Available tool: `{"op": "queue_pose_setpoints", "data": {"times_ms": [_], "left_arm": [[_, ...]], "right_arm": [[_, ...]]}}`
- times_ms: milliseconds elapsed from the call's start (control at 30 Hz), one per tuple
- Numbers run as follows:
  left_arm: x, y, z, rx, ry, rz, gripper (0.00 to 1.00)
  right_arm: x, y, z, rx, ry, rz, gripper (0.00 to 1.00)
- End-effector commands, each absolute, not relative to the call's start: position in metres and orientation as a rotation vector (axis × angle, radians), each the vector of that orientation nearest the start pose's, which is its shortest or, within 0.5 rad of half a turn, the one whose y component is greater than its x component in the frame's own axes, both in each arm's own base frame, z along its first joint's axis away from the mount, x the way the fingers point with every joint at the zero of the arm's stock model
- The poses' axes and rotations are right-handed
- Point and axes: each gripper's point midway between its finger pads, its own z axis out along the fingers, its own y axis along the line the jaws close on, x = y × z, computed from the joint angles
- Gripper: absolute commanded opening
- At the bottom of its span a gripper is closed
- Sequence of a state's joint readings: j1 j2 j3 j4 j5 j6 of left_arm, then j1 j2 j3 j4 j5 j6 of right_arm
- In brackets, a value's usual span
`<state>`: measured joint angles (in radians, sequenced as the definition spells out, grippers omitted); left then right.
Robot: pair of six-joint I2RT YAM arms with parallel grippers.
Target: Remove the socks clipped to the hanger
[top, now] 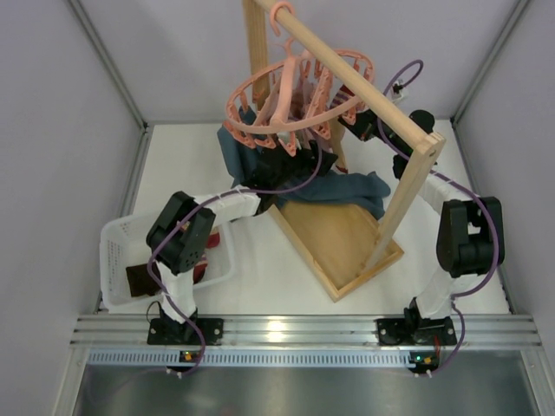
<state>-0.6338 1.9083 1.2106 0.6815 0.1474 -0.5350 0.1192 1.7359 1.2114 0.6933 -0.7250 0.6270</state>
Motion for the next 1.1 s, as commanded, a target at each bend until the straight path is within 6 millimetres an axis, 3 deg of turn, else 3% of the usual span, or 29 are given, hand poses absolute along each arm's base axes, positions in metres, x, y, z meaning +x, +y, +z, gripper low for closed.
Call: {"op": "queue_pose_setpoints", "data": {"times_ms": [0,233,400,533,600,633,667,733,867,1000,1033,1067], "left_arm": [[0.459,-0.381,0.243,0.174,1.553,-0.952,0.97],[0.476,-0.392,0.248,0.143,1.516,-0.878,0.98],[0.476,-0.408,0.251,0.143,1.511,-0.943,0.97],[0.469,-0.419,0.250,0.179,1.517,-1.001,0.80],[0.465,-0.420,0.251,0.196,1.518,-1.016,0.60],[0.463,-0.420,0.250,0.199,1.521,-1.020,0.47],[0.460,-0.417,0.251,0.199,1.524,-1.019,0.23],[0.456,-0.414,0.255,0.199,1.521,-1.020,0.05],[0.446,-0.413,0.253,0.235,1.528,-1.035,0.01],[0.438,-0.410,0.253,0.246,1.539,-1.065,0.02],[0.436,-0.411,0.254,0.237,1.543,-1.079,0.02],[0.434,-0.411,0.255,0.242,1.545,-1.091,0.03]], "right_arm": [[0.463,0.200,0.348,-0.355,1.380,1.182,0.00],[0.454,0.204,0.353,-0.391,1.368,1.240,0.00],[0.450,0.206,0.352,-0.406,1.371,1.247,0.00],[0.449,0.205,0.352,-0.408,1.374,1.242,0.00],[0.450,0.204,0.353,-0.407,1.373,1.225,0.01],[0.450,0.203,0.352,-0.398,1.388,1.219,0.13],[0.452,0.202,0.351,-0.398,1.394,1.198,0.22],[0.456,0.196,0.349,-0.369,1.420,1.144,0.38],[0.464,0.171,0.351,-0.272,1.441,1.033,0.45],[0.465,0.136,0.356,-0.191,1.408,0.976,0.45],[0.463,0.135,0.359,-0.182,1.397,0.982,0.45],[0.466,0.118,0.362,-0.137,1.386,0.973,0.44]]}}
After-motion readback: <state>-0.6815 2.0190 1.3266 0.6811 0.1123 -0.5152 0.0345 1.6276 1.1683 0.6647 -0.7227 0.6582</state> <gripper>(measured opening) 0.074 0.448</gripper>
